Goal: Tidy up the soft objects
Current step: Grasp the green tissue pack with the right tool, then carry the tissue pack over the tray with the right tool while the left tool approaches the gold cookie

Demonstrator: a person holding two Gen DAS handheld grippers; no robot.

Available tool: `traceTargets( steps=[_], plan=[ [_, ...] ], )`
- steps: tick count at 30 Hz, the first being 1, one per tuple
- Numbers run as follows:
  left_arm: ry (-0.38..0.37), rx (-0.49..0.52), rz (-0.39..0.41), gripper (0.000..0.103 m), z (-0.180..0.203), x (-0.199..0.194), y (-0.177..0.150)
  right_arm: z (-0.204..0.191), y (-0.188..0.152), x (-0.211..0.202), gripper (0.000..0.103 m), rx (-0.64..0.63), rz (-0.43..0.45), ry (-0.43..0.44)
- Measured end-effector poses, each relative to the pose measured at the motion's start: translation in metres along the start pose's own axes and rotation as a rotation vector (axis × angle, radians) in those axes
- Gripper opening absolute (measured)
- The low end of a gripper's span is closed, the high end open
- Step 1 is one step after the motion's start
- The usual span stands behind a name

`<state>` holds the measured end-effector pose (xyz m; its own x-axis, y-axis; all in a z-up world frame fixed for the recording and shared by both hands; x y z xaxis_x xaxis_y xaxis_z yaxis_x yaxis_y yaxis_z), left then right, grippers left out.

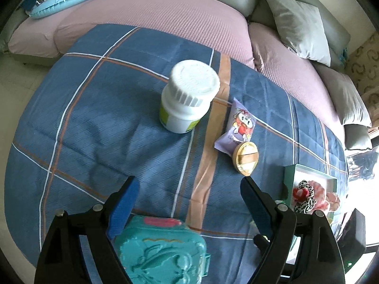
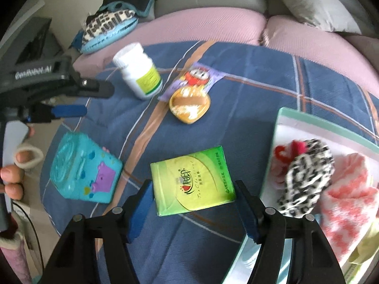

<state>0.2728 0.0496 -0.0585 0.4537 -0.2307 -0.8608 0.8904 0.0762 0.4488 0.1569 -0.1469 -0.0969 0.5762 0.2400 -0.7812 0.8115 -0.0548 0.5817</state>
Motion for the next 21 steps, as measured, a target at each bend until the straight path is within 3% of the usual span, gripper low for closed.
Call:
traceTargets(
  steps=[12,21],
  plan=[
    [0.004,0.008,0.011,0.087,0.024,0.007,0.002,0.039,0.024,-0.035,0.070,0.073,0.108,-0.084],
    [0.011,0.051,0.003,0.087,0.051,0.018,0.002,0.080,0.036,-0.069,0.070,0.128,0.188,-0.208]
  ],
)
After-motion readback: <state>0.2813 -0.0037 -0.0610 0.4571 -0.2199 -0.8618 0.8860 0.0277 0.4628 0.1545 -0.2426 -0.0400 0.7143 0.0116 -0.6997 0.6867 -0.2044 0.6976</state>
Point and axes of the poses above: each gripper's, at about its wrist camera, not at the fingertips, and x roughly the way its jaws point, z to its right, y to its top, the point moved 4 cm from there along x, roughly the way its jaws point, and after that the axes turned 9 degrees about z, right-handed, at the moved point
